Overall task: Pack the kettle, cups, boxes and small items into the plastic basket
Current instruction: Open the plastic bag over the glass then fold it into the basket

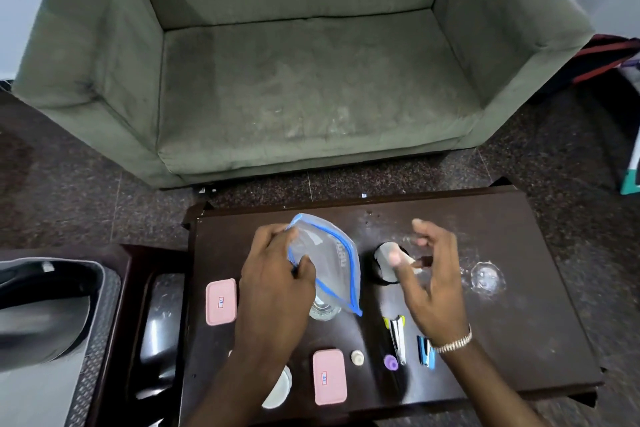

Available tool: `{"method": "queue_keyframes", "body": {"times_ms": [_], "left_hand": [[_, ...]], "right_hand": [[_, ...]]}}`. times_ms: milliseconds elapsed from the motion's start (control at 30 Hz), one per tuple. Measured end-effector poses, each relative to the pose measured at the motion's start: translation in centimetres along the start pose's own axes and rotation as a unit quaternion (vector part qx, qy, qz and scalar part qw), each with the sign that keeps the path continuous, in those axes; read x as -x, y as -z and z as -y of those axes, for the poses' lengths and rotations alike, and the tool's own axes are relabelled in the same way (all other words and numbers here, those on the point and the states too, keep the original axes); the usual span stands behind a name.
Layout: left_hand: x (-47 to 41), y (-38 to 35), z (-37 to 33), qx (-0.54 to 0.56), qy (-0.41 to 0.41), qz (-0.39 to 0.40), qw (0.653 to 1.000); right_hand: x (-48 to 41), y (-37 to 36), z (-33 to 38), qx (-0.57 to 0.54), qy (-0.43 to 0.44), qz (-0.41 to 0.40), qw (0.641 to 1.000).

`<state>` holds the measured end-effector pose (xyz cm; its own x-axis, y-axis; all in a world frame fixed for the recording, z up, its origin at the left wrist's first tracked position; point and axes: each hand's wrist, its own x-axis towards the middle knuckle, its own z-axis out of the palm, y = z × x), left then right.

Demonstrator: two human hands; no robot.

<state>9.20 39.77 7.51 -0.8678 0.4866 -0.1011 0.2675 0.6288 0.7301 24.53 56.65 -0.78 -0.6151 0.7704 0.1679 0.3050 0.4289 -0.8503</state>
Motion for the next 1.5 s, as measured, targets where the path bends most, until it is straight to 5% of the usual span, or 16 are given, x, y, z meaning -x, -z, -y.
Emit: {"method": "queue_keyframes", "body": {"times_ms": [100, 267, 633, 833, 967, 1100, 1233, 1500], "left_hand": [[-0.3, 1.1, -0.4, 0.023, 0.019, -0.026, 0.999], [-0.4, 2.5, -0.6, 0.053, 0.028, -0.057, 0.997], [-0.1, 6.1, 2.6, -0.147, 0.021, 0.027, 0.989], [0.2, 6.4, 2.7, -0.104, -0.07, -0.063, 0.99], [-0.6, 6.6, 3.3, -0.142, -0.06, 0.074, 0.985], [-1.1, 7.0, 4.7, -0.217, -0.171, 0.113, 0.954], [-2.0, 8.4, 6.4, -0.14, -0.304, 0.081, 0.939], [-2.2, 8.8, 4.2, 0.102, -0.219, -0.026, 0.97]], "right_hand": [[1.3, 0.1, 5.5, 0.042, 0.108, 0.115, 0.987], [0.4, -2.0, 9.5, 0.224, 0.089, 0.251, 0.937], [-3.5, -1.8, 12.2, 0.172, 0.203, 0.268, 0.926], [-3.3, -1.7, 12.4, 0.152, 0.233, 0.265, 0.923], [-3.4, -1.7, 11.9, 0.123, 0.232, 0.268, 0.927], [-4.1, -1.3, 11.2, 0.124, 0.217, 0.264, 0.931], [-5.8, 0.2, 9.6, 0.097, 0.188, 0.248, 0.945], [-7.3, 1.4, 10.7, -0.19, 0.034, 0.249, 0.949]]}}
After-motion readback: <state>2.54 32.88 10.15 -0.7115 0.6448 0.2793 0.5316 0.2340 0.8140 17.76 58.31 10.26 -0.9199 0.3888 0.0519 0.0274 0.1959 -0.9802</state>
